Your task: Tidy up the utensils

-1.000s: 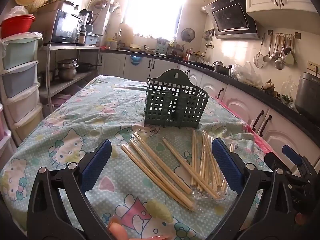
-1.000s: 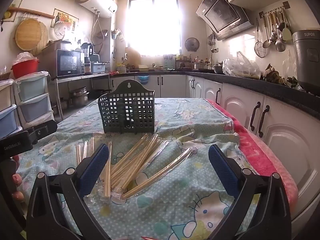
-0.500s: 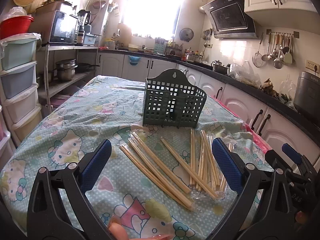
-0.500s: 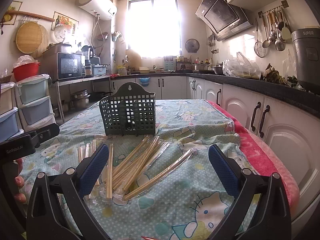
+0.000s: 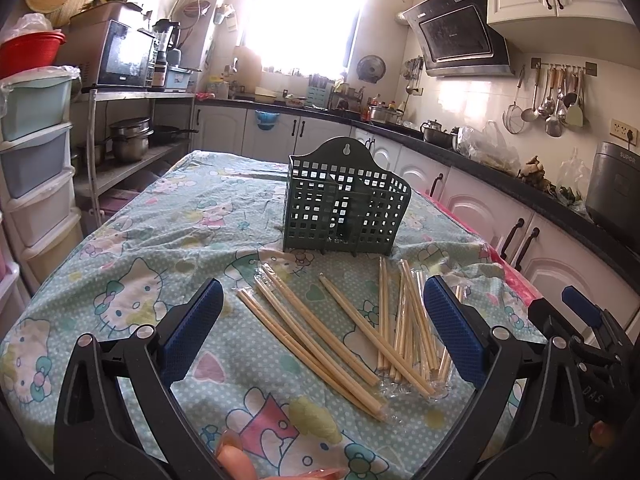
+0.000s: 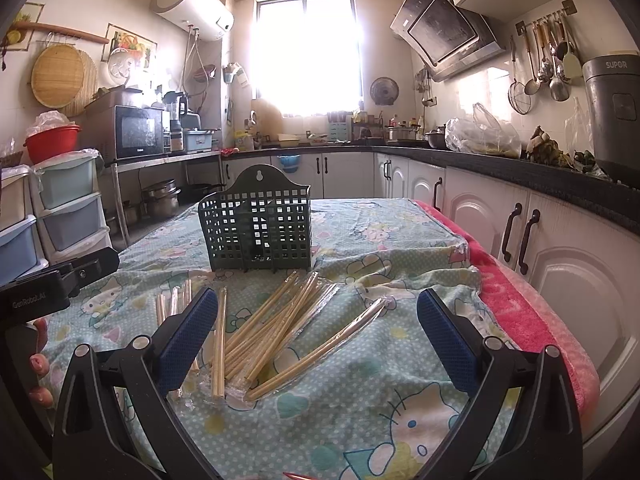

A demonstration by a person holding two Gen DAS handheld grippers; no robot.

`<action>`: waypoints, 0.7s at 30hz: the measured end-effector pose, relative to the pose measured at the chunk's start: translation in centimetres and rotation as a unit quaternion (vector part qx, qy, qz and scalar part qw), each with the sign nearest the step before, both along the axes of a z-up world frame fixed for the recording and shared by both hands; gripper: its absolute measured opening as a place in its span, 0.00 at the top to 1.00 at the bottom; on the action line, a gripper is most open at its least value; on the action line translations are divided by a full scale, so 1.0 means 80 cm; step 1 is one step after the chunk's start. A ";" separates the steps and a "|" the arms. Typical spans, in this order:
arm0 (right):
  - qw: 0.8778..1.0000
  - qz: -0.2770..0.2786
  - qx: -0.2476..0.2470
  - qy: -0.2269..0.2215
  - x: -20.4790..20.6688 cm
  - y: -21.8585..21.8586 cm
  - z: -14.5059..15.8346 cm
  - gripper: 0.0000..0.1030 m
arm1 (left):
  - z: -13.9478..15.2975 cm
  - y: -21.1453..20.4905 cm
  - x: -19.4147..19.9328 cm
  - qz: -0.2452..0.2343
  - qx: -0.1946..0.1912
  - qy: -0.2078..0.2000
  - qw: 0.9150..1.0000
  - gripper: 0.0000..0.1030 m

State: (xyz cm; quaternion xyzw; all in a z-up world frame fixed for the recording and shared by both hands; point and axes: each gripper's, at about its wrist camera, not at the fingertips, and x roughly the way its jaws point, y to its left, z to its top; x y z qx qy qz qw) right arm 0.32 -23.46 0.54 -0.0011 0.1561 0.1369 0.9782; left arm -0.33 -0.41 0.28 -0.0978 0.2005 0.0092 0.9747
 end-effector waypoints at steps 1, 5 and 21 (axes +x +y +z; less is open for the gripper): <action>1.000 0.000 0.000 0.000 0.000 0.000 0.000 0.06 | 0.000 0.000 0.000 -0.001 0.000 0.000 1.000 0.10; 1.000 0.000 0.000 0.000 0.000 0.000 0.000 0.06 | 0.000 0.000 0.000 -0.001 0.000 0.000 1.000 0.10; 1.000 0.000 0.001 0.000 0.000 0.000 0.001 0.06 | 0.001 -0.004 0.000 -0.002 0.000 -0.001 1.000 0.10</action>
